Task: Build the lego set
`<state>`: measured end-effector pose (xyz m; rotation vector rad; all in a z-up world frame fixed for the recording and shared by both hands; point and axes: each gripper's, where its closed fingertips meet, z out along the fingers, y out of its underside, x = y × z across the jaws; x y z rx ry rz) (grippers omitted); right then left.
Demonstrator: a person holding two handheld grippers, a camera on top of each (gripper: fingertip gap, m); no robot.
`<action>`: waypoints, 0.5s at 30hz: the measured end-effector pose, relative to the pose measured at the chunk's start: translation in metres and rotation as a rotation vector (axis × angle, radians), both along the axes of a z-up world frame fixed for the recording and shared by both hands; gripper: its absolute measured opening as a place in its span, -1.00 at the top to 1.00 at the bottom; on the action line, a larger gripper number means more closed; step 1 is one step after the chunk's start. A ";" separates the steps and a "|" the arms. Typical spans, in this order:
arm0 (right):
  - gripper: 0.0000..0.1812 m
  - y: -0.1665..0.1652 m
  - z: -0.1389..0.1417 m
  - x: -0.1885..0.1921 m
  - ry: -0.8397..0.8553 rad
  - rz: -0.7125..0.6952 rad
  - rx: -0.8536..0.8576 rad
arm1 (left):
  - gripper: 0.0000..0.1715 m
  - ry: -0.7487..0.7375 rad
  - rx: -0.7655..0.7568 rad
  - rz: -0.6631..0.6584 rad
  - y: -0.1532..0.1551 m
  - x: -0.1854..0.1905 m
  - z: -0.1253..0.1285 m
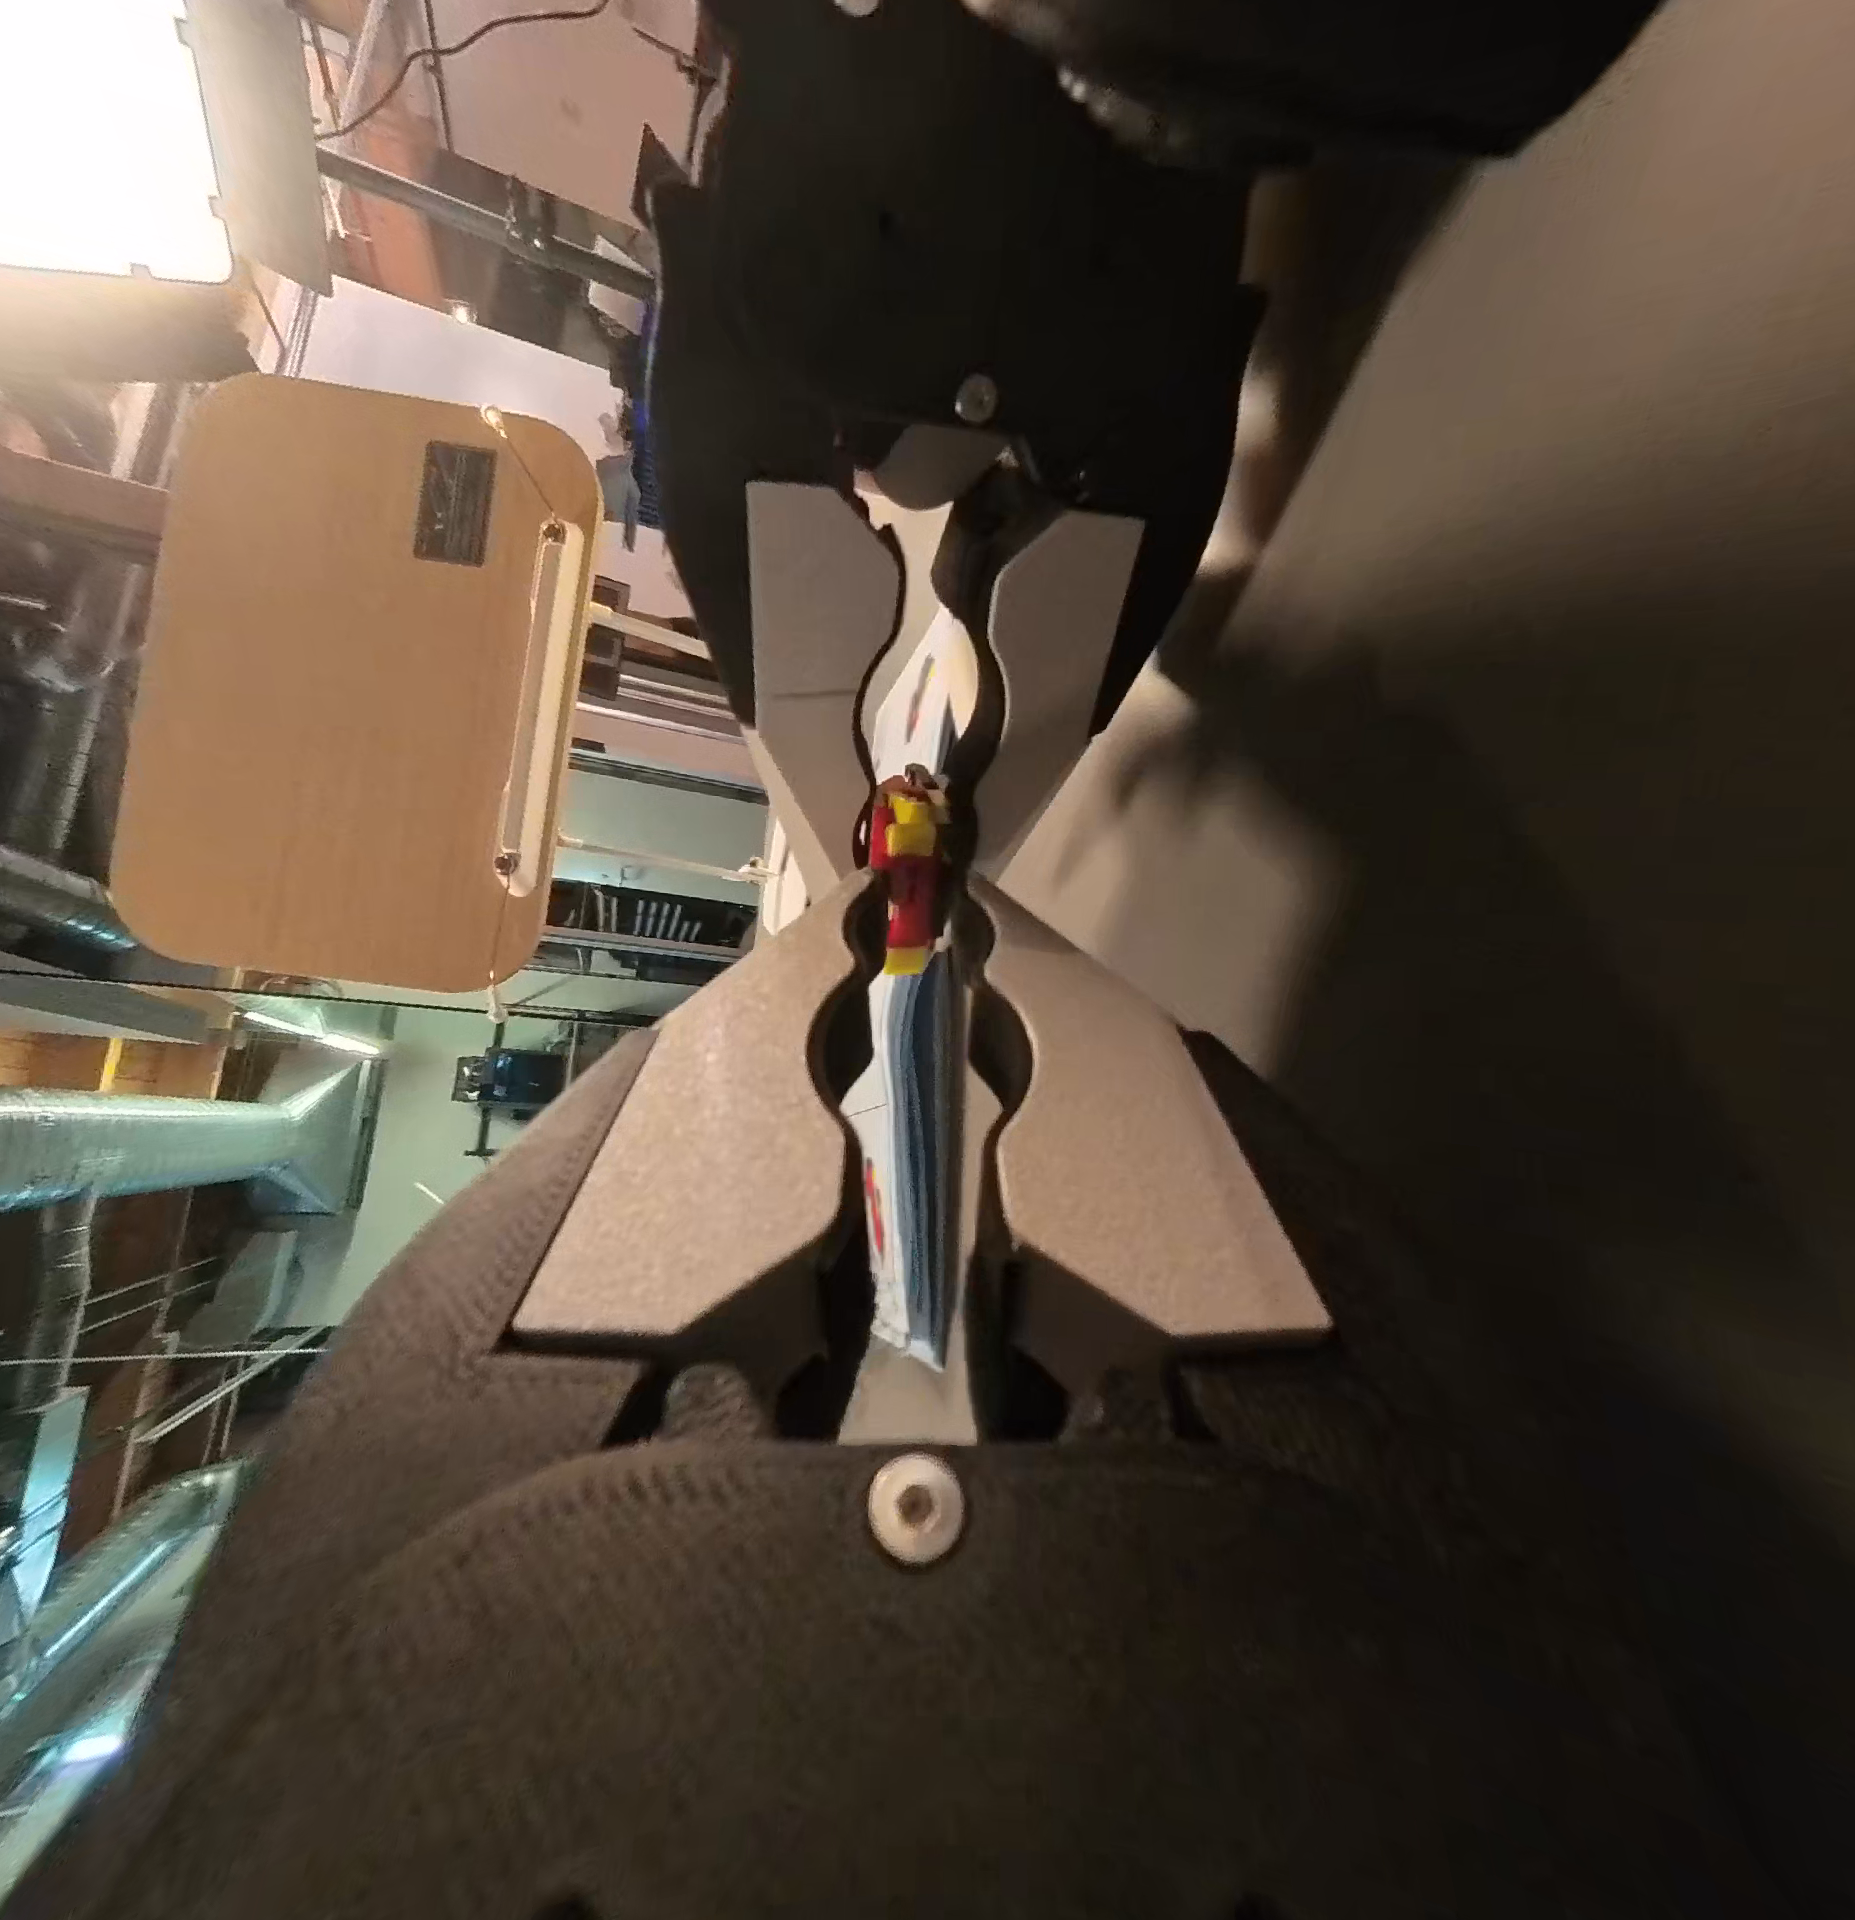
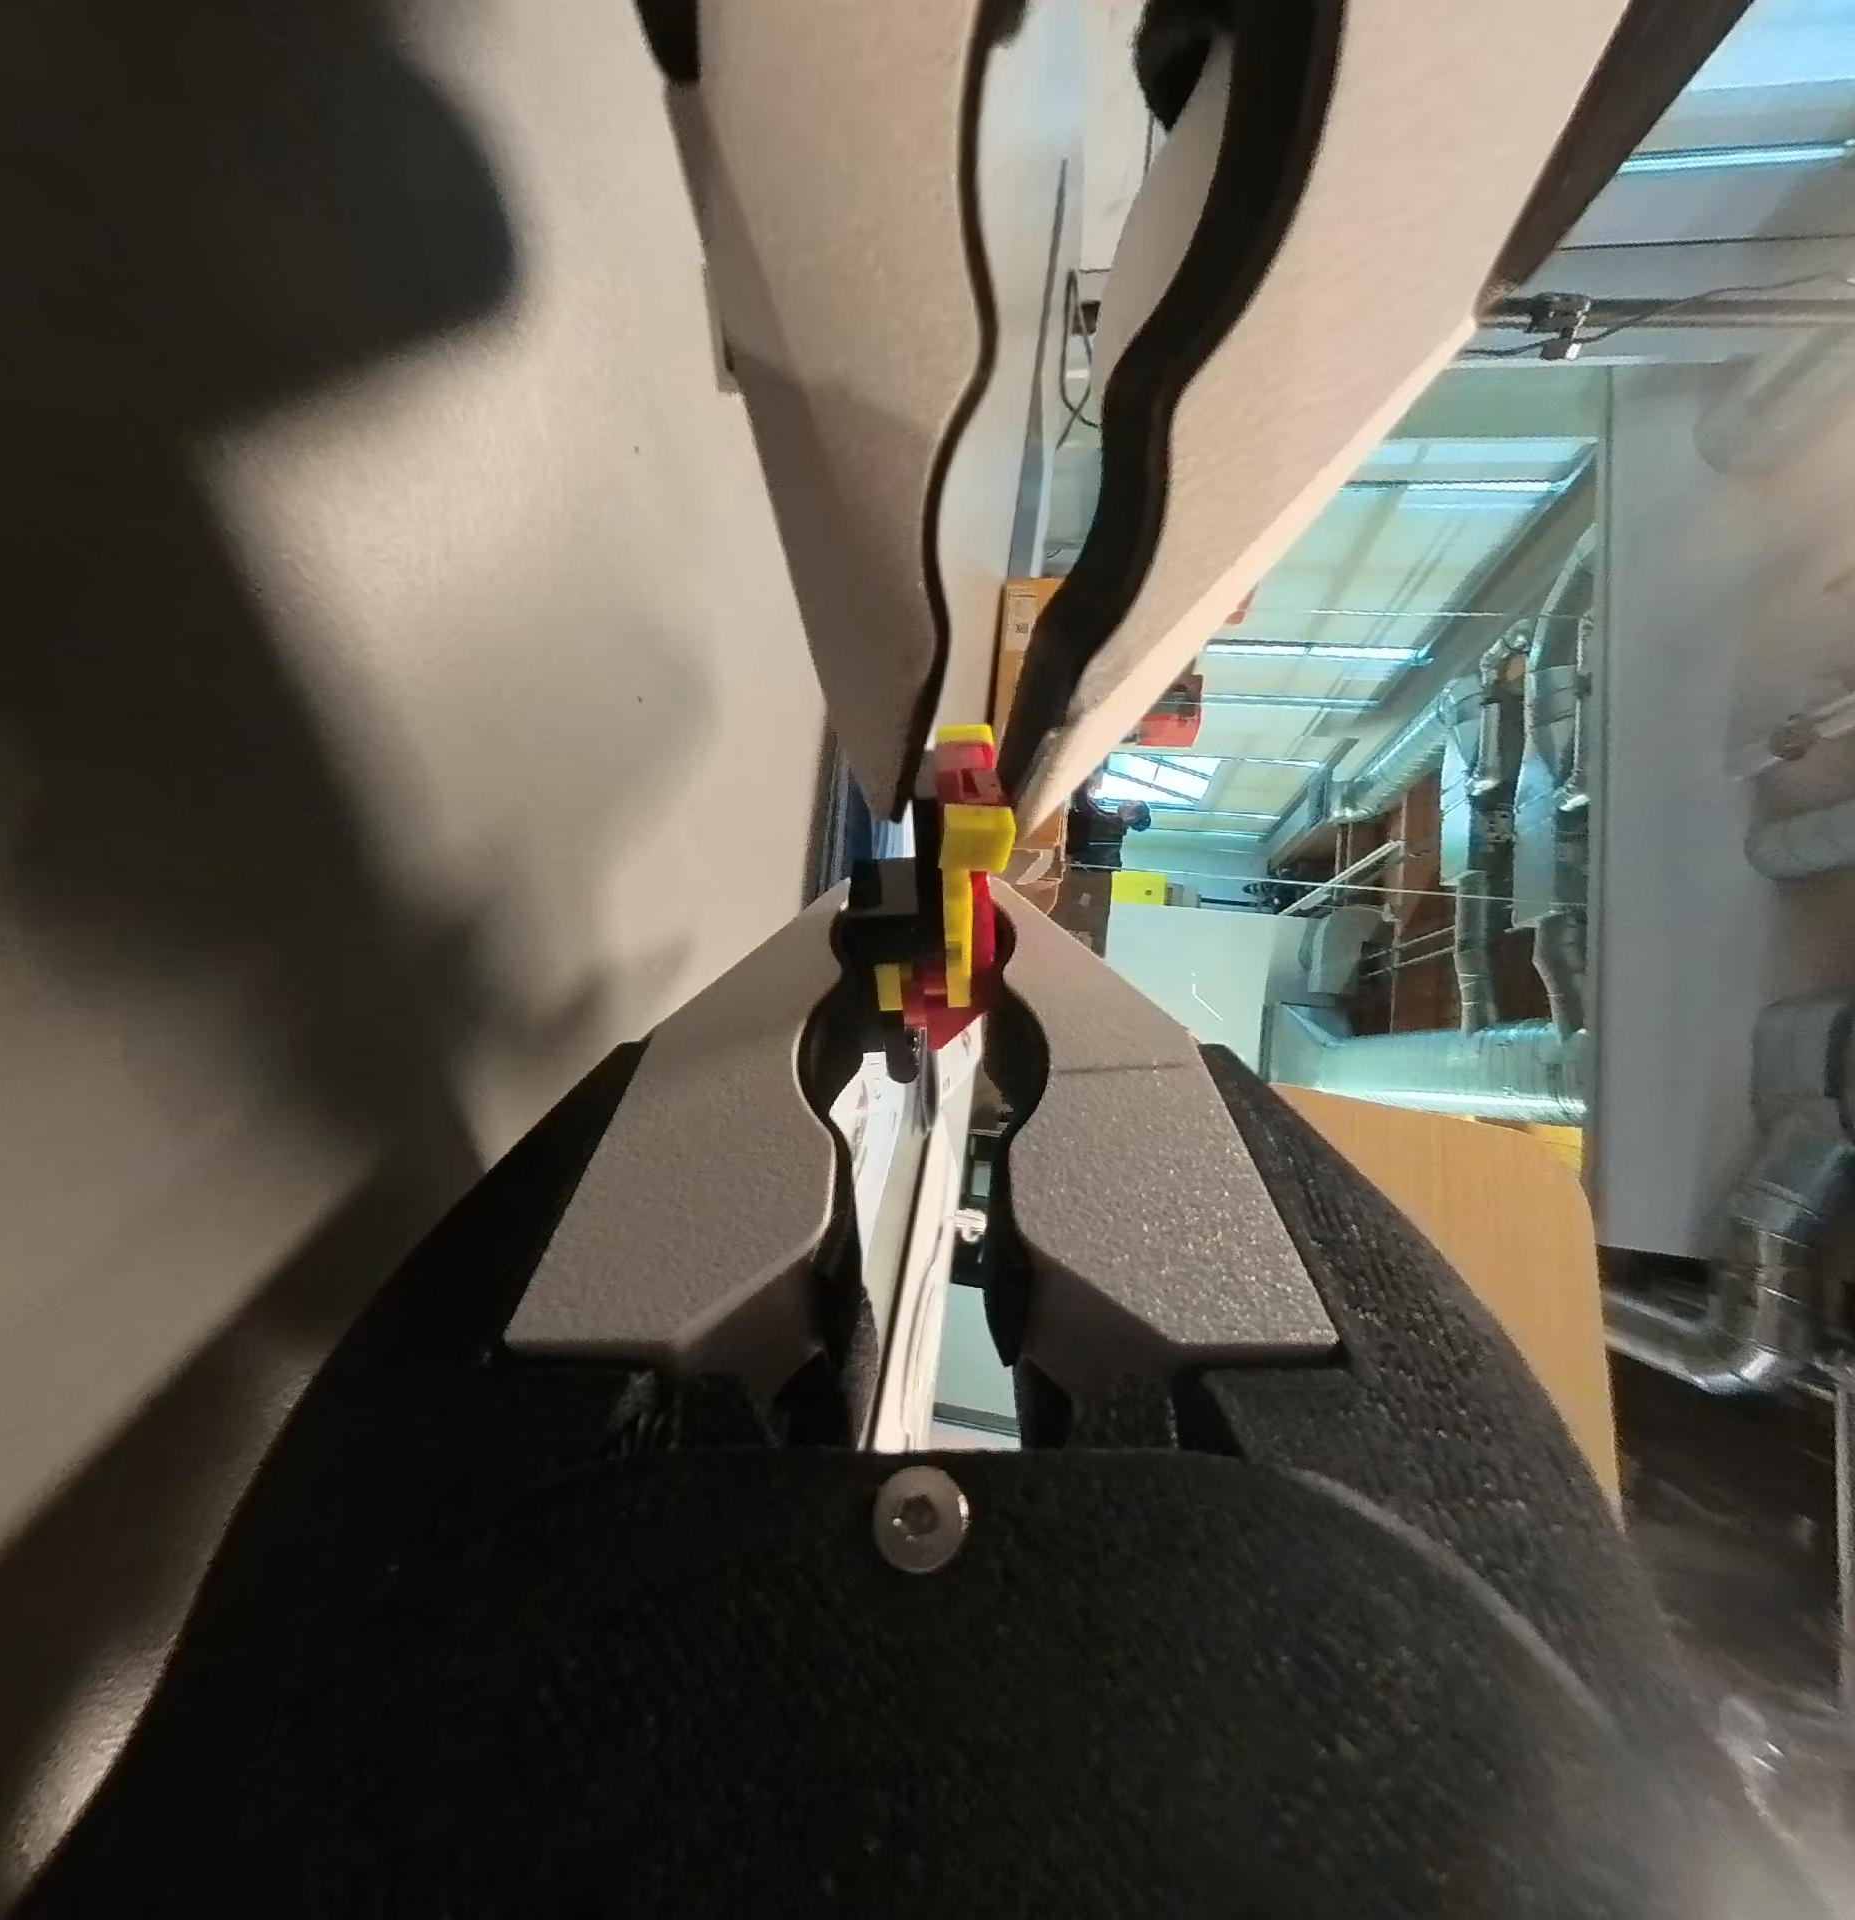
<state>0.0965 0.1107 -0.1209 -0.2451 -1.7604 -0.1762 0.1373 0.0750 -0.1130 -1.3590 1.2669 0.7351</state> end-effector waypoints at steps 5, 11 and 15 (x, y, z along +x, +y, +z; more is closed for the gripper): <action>0.83 -0.001 0.000 0.000 -0.006 0.000 -0.020 | 0.89 0.059 0.032 0.004 -0.001 0.000 0.001; 0.83 -0.001 -0.002 0.001 -0.015 -0.003 -0.023 | 0.90 0.103 0.025 0.018 -0.001 0.000 -0.001; 0.83 -0.001 -0.003 0.001 -0.019 -0.004 -0.028 | 0.90 0.104 0.007 0.027 0.000 0.000 -0.001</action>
